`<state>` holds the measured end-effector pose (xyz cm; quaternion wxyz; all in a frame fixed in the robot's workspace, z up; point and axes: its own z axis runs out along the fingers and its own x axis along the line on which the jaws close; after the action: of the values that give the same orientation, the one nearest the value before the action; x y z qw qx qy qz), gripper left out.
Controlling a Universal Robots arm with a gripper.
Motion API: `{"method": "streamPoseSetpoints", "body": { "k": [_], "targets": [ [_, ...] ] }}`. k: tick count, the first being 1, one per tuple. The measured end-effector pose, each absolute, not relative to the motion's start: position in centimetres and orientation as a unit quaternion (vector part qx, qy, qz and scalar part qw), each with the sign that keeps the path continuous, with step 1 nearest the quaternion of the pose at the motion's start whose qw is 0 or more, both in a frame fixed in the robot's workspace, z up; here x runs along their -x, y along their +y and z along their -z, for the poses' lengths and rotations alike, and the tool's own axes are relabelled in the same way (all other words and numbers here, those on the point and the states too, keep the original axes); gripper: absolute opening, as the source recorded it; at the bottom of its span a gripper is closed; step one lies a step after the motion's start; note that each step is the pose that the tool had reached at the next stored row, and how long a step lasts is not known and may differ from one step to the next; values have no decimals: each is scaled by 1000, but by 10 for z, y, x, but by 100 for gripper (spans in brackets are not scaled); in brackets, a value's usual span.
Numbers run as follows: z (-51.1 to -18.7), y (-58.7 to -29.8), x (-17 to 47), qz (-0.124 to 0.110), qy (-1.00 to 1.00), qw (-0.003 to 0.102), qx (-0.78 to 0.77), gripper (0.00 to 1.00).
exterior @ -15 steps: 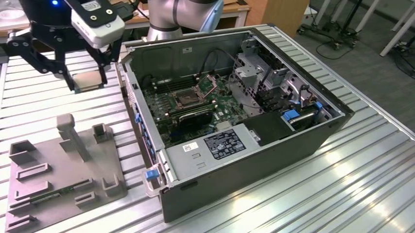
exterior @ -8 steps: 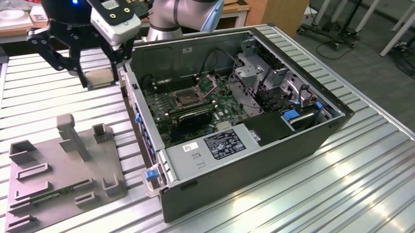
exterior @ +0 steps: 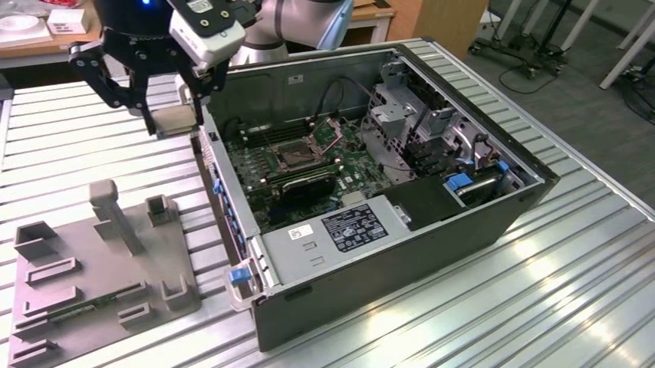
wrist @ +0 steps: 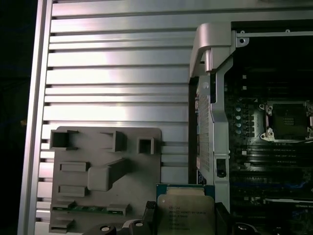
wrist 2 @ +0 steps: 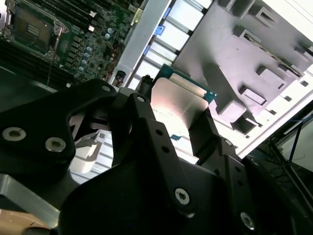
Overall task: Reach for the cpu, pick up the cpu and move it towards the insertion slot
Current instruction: 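Pick up the cpu and move it towards the insertion slot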
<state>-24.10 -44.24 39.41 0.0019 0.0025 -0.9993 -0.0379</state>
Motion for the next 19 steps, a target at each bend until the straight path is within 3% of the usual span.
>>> {"method": "streamPoseSetpoints", "body": {
  "k": [19],
  "targets": [
    [-393,-437,209,38,-999,2,-3,54]
  ]
}}
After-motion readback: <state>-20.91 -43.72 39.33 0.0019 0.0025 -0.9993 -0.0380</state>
